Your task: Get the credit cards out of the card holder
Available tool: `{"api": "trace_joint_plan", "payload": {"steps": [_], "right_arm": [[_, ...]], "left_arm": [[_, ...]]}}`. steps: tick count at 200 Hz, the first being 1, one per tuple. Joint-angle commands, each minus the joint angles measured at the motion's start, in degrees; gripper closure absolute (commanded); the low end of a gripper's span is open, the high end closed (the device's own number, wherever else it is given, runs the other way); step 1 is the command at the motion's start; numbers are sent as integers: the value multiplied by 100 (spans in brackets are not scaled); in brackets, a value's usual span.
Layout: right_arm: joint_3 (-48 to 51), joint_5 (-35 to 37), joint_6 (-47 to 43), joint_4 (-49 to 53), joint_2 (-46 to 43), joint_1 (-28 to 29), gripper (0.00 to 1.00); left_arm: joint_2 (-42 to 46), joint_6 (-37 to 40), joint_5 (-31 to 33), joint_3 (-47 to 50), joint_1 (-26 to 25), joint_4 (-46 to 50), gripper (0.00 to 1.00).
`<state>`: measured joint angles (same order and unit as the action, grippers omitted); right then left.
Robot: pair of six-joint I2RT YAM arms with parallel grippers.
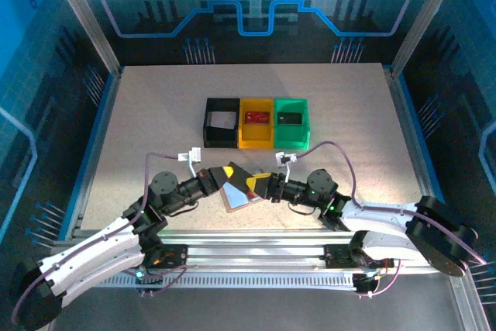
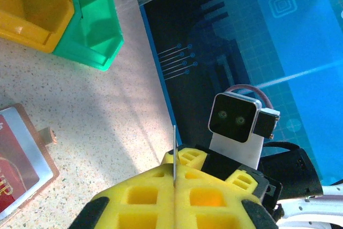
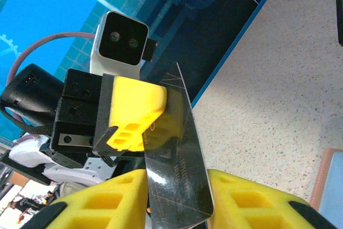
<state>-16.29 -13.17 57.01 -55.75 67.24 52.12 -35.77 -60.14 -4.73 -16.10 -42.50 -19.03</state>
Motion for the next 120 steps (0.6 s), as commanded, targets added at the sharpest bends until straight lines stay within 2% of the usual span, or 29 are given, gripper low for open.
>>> {"api": "trace_joint_plan", "payload": {"steps": [1, 43, 50, 59, 80, 84, 100, 113, 120], "right_arm": [[-201, -28, 20, -519, 98, 147, 72], [-306, -97, 47, -523, 164, 178, 83], [-335, -119, 47, -520, 182, 179, 88], [-358, -143, 58, -509, 201, 184, 100], [-409, -94, 52, -320, 125, 161, 100], [-432, -110, 39, -240, 90, 143, 100], [-550, -193, -45, 332, -129, -12, 100], [-727, -308, -185, 1162, -430, -253, 100], [-867, -403, -273, 1742, -596, -431, 100]], "left_arm": [[92, -44, 259, 121, -22, -172, 100], [149, -36, 314, 149, -27, -172, 100], [148, -27, 313, 147, -22, -165, 100], [149, -24, 315, 148, -23, -162, 100], [156, 30, 279, 108, -23, -84, 96], [164, 45, 272, 86, -25, -31, 93], [264, 178, 280, -42, -27, 335, 73], [426, 334, 349, -204, -25, 899, 56], [516, 424, 382, -316, -27, 1202, 51]]}}
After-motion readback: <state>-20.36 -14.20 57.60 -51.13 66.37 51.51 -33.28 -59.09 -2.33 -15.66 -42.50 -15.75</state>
